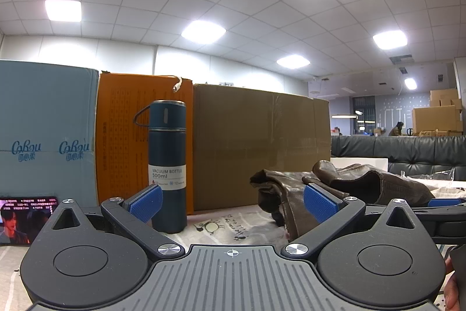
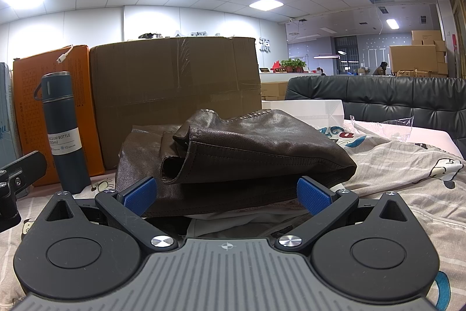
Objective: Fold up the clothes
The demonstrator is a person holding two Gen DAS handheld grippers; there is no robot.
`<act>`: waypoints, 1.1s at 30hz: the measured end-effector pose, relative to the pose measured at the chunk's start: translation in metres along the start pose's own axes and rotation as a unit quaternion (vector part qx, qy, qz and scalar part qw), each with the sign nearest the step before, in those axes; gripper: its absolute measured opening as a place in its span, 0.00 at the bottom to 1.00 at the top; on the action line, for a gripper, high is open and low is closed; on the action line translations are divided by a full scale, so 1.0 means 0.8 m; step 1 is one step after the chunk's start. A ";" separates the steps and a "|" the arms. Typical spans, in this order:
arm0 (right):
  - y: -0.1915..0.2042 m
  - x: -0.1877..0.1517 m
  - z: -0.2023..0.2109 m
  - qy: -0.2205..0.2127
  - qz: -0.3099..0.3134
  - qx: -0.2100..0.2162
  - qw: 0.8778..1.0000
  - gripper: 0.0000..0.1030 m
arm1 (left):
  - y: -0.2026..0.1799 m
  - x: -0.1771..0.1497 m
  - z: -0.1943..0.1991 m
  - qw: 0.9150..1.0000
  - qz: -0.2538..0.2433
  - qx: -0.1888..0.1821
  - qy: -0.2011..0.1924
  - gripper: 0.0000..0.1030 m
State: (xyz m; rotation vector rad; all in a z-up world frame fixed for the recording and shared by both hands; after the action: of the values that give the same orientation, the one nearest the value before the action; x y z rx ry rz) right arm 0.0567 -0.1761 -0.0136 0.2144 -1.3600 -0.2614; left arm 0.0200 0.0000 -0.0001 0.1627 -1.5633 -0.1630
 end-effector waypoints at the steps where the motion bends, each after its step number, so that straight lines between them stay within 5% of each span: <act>1: 0.000 0.000 0.000 0.000 0.000 0.000 1.000 1.00 | 0.000 0.000 0.000 1.000 -0.001 0.000 0.000 1.00; 33: 0.001 -0.002 0.000 0.006 0.001 0.001 1.000 1.00 | -0.001 -0.001 -0.006 1.000 -0.006 0.005 0.020 1.00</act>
State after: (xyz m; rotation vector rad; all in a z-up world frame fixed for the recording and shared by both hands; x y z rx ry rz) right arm 0.0568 -0.1750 -0.0148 0.2166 -1.3482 -0.2568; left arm 0.0250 -0.0008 -0.0012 0.1819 -1.5243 -0.1612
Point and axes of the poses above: each gripper's, at about its wrist camera, not at the fingertips, and z roughly against the way its jaws point, y to its left, x to its top, the point moved 2 cm from there along -z, roughly the way its jaws point, and after that the axes turned 12 degrees about -z, right-handed, at the moved point
